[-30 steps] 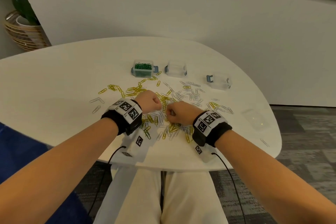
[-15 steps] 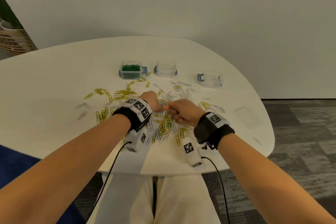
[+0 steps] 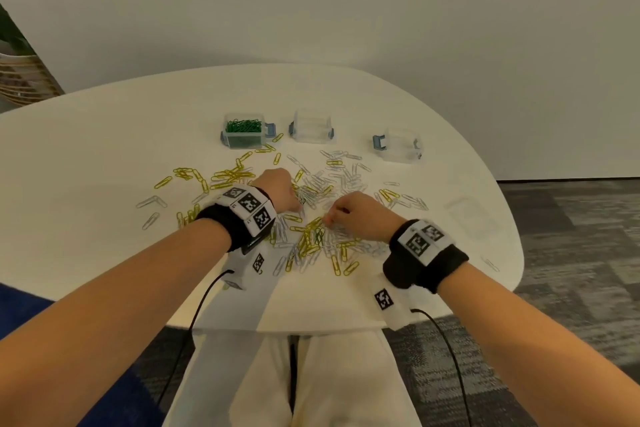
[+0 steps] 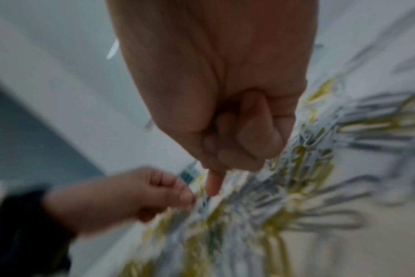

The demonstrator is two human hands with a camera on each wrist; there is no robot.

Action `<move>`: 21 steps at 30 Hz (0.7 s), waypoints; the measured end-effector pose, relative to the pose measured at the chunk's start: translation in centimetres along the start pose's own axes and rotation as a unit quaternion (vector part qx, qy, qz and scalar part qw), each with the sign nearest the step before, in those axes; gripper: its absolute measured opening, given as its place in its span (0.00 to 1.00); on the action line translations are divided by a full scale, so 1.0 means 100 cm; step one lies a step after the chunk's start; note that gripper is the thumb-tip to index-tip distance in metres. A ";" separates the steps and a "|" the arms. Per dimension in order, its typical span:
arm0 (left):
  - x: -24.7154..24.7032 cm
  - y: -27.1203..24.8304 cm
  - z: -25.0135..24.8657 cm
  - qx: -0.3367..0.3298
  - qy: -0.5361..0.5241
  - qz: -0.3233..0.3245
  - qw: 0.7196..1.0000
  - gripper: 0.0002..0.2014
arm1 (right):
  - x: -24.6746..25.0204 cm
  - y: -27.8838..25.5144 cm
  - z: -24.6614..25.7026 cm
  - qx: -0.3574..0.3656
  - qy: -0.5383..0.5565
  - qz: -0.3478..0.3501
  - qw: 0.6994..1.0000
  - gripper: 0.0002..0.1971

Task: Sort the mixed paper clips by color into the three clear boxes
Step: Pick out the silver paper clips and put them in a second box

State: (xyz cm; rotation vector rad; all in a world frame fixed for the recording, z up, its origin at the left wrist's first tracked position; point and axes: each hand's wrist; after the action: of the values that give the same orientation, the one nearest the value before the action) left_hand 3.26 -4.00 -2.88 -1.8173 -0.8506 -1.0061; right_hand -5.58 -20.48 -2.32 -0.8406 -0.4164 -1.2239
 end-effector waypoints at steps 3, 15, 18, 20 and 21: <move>-0.006 0.003 -0.005 0.017 0.023 0.000 1.000 0.20 | -0.017 -0.003 -0.004 0.018 -0.068 -0.020 0.997 0.19; 0.000 0.000 0.002 -0.094 -0.006 0.012 0.996 0.18 | -0.009 0.004 -0.019 -0.011 0.078 -0.060 0.995 0.15; 0.008 -0.008 0.014 -0.126 -0.027 0.022 0.991 0.12 | -0.004 0.003 -0.022 -0.057 0.450 0.020 0.891 0.13; 0.007 -0.010 0.019 -0.114 -0.168 0.066 0.977 0.10 | -0.003 0.004 -0.020 -0.049 0.616 0.081 0.782 0.09; 0.006 -0.011 0.020 -0.094 -0.269 0.093 0.954 0.11 | -0.002 0.005 -0.017 -0.044 0.654 0.095 0.749 0.07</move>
State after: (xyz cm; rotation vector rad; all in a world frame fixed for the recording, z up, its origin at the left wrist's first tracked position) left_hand 3.20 -1.70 -2.55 -2.3393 -0.8985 -0.4814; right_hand -5.40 -21.59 -3.74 0.0620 0.8673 -1.3446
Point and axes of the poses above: each hand's wrist, its own y-axis towards the middle knuckle, its own x-axis out of the back of the hand, z = x × y, and after that the axes turned 5 degrees about y, right-handed
